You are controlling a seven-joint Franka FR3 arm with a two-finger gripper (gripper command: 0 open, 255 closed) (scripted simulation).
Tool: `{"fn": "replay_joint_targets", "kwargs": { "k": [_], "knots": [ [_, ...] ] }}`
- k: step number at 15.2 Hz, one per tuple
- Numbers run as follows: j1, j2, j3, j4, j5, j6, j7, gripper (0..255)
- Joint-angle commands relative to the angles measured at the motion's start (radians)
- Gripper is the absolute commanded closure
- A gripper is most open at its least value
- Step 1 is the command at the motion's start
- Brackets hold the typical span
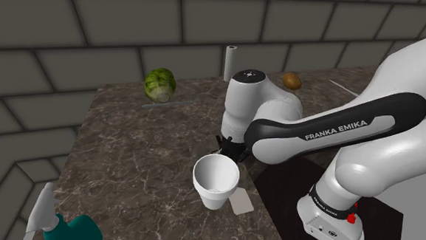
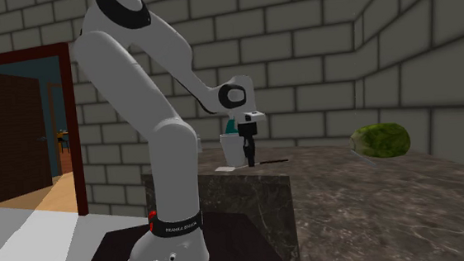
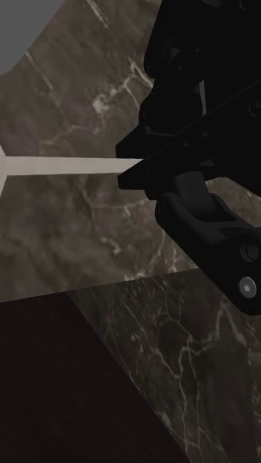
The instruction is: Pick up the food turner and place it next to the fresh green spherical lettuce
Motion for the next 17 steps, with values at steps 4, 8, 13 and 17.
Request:
{"fn": "replay_joint_targets", "kwargs": {
  "k": [4,8,13,17],
  "knots": [
    [0.007,-0.053,-0.033,0.036,-0.011,-0.089,-0.005,255],
    [0.009,-0.087,-0.057,0.069,-0.024,-0.156,-0.007,255],
    [0.008,-0.120,-0.085,0.116,-0.040,-0.236,-0.010,255],
    [0.006,-0.140,-0.106,0.157,-0.054,-0.297,-0.011,255]
  ]
}}
